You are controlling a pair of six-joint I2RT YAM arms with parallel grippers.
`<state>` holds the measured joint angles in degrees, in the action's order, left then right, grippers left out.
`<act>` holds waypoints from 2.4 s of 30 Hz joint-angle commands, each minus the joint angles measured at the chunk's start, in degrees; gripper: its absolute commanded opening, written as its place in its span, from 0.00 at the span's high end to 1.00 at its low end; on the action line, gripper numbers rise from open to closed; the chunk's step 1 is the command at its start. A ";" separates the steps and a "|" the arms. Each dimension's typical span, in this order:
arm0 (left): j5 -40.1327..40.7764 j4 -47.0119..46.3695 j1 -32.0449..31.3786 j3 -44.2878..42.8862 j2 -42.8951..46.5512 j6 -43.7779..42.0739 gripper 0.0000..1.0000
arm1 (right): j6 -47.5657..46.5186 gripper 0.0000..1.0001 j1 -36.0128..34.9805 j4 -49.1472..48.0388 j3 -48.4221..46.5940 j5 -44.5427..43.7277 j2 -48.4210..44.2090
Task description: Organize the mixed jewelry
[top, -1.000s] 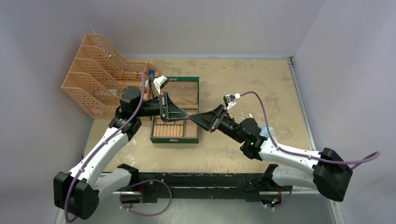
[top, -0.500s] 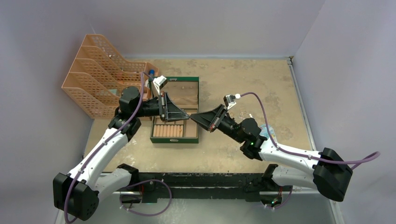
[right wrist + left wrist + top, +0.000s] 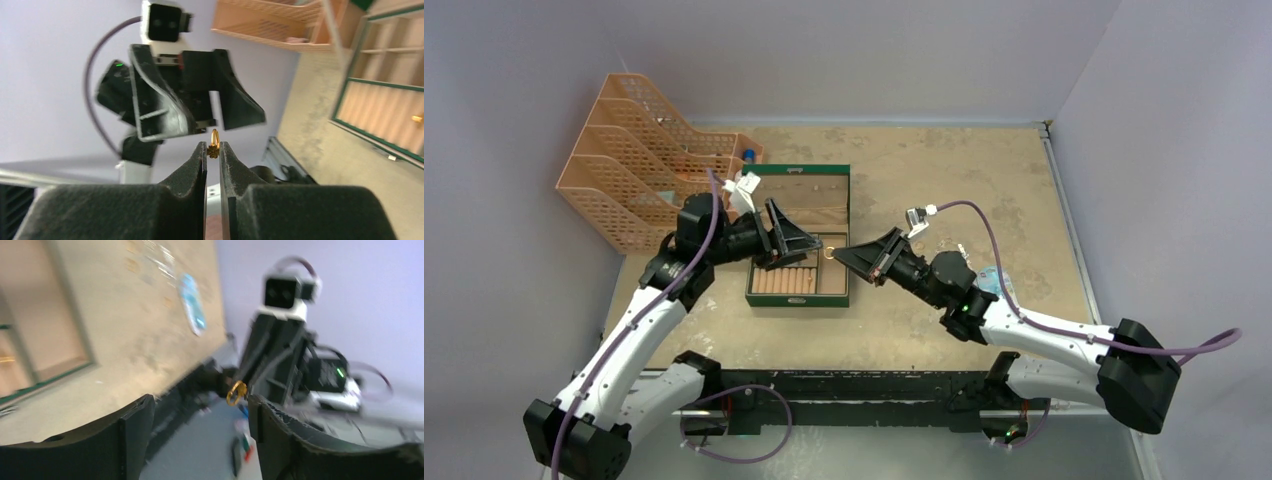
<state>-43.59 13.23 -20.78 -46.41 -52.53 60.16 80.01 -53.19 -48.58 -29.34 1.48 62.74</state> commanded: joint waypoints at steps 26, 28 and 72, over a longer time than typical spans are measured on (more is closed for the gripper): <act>52.12 20.10 0.62 3.93 -14.80 -13.06 0.14 | -17.04 0.90 0.37 26.28 -10.43 -9.21 3.58; 48.23 17.45 0.71 5.29 -14.63 -13.01 0.15 | -17.12 0.90 0.37 26.20 -10.80 -8.80 4.19; 60.90 27.75 0.65 -7.63 -1.70 -23.40 0.21 | -31.41 0.95 -11.85 77.32 -51.68 -36.29 41.06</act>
<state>14.50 41.95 -20.01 -54.46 -55.75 37.98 47.22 -64.69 25.82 -77.60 -30.61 104.01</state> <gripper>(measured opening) 0.785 0.121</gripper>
